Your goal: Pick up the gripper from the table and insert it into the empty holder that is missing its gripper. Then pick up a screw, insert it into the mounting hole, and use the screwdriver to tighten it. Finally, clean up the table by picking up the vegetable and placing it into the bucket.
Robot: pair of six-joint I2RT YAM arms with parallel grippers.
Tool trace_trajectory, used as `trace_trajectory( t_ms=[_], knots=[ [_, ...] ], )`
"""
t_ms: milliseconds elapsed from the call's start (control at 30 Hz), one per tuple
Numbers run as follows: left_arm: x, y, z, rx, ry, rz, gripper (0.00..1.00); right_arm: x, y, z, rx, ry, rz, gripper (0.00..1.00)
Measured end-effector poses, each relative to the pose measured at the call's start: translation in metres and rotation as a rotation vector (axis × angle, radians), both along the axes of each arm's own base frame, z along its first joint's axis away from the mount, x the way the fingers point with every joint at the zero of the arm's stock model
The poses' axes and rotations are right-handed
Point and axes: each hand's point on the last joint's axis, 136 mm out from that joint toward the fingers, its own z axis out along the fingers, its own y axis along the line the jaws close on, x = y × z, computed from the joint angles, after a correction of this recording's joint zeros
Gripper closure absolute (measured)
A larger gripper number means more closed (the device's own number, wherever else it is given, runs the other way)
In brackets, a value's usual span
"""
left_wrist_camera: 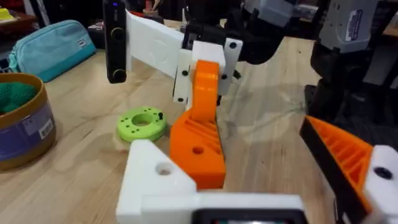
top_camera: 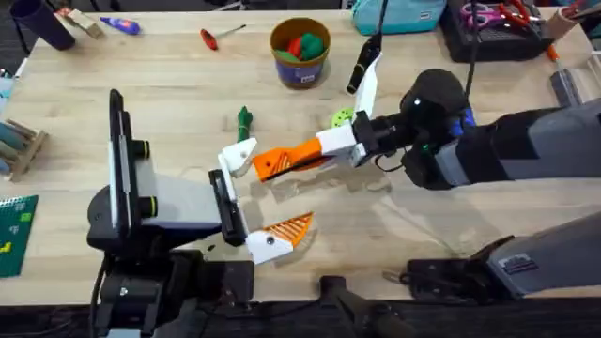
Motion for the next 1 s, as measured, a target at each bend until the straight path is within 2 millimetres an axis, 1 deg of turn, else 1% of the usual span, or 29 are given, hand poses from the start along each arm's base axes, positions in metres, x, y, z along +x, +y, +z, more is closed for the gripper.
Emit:
trace_trajectory(
  t_ms=[233, 433, 1000],
  knots=[
    [0.0, 0.0, 0.0, 0.0, 0.0, 0.0, 0.01, 0.0, -0.0001, 0.0006, 0.001, -0.002, 0.0, 0.994],
    [0.0, 0.0, 0.0, 0.0, 0.0, 0.0, 0.01, -0.0011, -0.0007, 0.0088, 0.014, -0.029, 0.0, 0.994],
    [0.0, 0.0, 0.0, 0.0, 0.0, 0.0, 0.01, 0.003, 0.0003, 0.0083, 0.01, -0.018, -0.024, 0.994]
  ],
)
